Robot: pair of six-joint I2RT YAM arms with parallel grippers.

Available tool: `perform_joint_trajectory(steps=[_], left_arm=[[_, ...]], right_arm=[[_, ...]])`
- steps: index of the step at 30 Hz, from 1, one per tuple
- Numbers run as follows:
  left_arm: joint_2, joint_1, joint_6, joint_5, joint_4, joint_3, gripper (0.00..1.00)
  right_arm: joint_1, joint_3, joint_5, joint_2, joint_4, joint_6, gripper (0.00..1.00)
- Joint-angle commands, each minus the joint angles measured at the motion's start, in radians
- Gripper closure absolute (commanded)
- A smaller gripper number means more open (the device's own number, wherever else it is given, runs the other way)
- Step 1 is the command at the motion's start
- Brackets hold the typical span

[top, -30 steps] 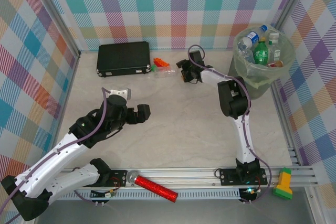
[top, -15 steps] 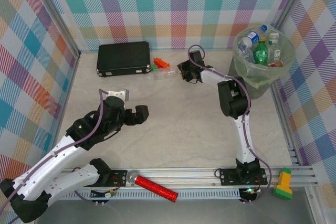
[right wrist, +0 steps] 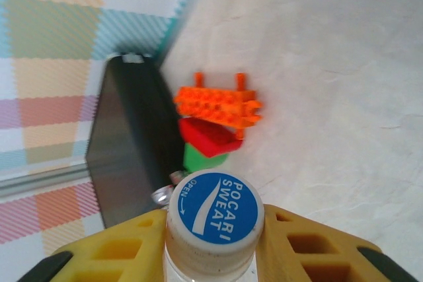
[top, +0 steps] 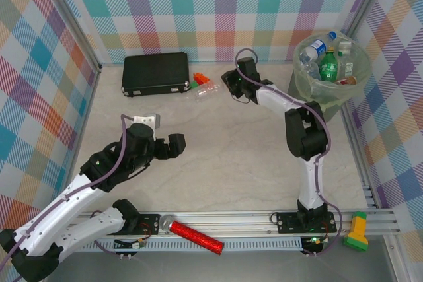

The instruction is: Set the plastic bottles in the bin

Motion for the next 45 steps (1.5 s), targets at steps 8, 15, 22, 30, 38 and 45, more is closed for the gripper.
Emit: perform_joint_trajectory(steps=[8, 15, 22, 30, 38, 45], left_arm=[[-0.044, 0.011, -0.005, -0.005, -0.018, -0.024, 0.00], [-0.040, 0.012, -0.002, -0.006, 0.014, -0.026, 0.00], [0.009, 0.012, 0.011, 0.061, 0.117, -0.009, 0.00], [0.094, 0.010, 0.021, 0.163, 0.220, 0.030, 0.00], [0.109, 0.008, 0.020, 0.194, 0.255, 0.036, 0.01], [0.102, 0.008, 0.021, 0.202, 0.255, 0.037, 0.00]], right_arm=[[0.049, -0.161, 0.147, -0.214, -0.047, -0.257, 0.65], [0.060, -0.215, 0.262, -0.422, -0.113, -0.481, 0.65], [0.059, -0.235, 0.419, -0.658, -0.210, -0.724, 0.65], [0.040, -0.201, 0.587, -0.840, -0.292, -0.953, 0.65], [-0.023, -0.110, 0.631, -0.906, -0.338, -1.065, 0.65], [-0.118, -0.047, 0.646, -0.935, -0.328, -1.136, 0.64]])
